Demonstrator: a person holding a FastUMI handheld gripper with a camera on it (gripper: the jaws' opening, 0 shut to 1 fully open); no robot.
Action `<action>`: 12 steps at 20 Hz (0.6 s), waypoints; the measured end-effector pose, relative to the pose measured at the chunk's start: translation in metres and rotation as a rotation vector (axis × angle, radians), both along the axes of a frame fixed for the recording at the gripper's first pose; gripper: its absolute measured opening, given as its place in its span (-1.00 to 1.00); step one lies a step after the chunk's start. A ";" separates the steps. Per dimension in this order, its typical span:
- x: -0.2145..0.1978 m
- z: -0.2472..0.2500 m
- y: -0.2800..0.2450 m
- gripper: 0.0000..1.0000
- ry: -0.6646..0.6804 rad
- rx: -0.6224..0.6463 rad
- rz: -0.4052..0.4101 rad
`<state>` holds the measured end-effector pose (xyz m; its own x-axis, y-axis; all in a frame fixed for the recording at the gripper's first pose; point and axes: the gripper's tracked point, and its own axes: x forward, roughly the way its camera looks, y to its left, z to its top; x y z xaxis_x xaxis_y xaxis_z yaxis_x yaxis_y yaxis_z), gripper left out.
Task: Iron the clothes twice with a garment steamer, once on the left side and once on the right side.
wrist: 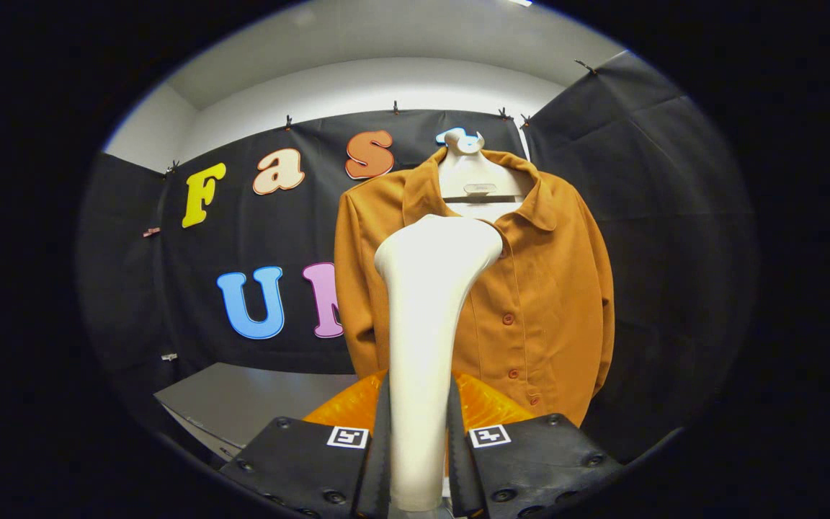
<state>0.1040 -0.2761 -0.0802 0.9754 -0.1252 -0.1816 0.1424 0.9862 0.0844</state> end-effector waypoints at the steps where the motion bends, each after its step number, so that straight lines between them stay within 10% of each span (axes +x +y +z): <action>1: 0.007 -0.006 -0.004 -0.28 0.007 0.011 0.019; 12: 0.039 -0.063 -0.033 -0.27 0.112 0.115 0.135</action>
